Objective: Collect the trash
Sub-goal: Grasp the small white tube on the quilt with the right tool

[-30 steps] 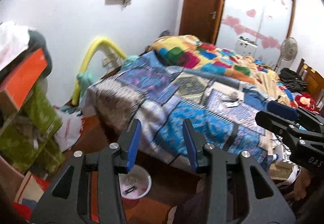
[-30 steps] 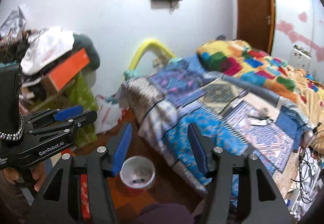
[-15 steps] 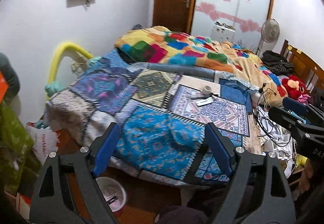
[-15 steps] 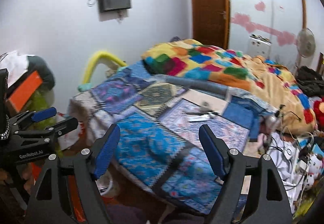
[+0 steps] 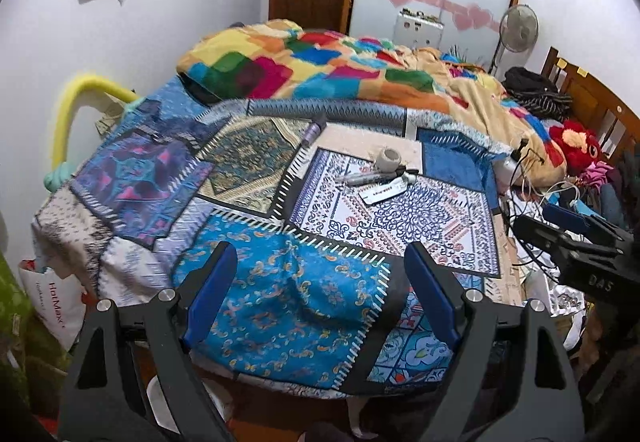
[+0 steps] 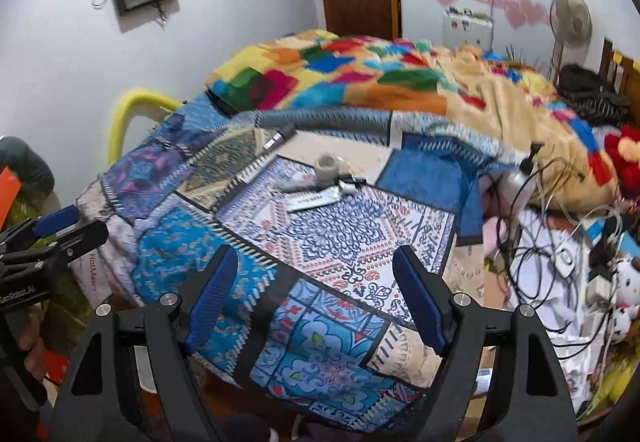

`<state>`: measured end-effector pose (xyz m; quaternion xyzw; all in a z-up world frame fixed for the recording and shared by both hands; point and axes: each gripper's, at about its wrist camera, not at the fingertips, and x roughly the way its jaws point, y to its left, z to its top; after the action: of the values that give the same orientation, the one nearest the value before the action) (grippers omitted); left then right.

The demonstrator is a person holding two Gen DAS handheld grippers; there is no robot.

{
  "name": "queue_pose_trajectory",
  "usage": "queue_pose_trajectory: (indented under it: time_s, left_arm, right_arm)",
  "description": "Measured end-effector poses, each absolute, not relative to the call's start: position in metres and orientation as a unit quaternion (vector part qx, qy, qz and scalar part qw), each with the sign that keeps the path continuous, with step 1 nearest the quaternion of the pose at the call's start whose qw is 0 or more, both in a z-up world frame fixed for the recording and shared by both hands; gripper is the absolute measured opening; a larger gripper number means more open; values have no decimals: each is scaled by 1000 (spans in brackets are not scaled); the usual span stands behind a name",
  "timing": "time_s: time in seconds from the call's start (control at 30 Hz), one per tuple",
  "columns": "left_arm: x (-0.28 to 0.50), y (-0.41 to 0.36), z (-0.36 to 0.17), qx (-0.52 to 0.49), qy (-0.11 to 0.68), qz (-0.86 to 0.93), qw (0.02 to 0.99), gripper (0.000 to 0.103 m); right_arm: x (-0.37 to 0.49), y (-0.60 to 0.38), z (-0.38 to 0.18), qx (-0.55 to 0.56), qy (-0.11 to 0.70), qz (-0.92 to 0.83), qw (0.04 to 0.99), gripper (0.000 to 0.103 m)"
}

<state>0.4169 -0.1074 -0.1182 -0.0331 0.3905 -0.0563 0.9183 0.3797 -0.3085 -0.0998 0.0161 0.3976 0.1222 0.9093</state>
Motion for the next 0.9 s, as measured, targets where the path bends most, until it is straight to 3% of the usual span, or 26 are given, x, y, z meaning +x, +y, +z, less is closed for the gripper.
queue_pose_trajectory:
  time_s: [0.4,0.67,0.9]
  left_arm:
    - [487,-102,-174,-52,420,-66,903,85]
    - [518,-102,-193,-51,421,-74,903,85]
    - [533,-110,-196,-42,419,-83,903,85]
  right_arm:
    - [484,-311,-165,58,440,137,886,76]
    - [544,-310,-204,70,472,128,870,43]
    - [556,-294,-217,54,473,155,866,26]
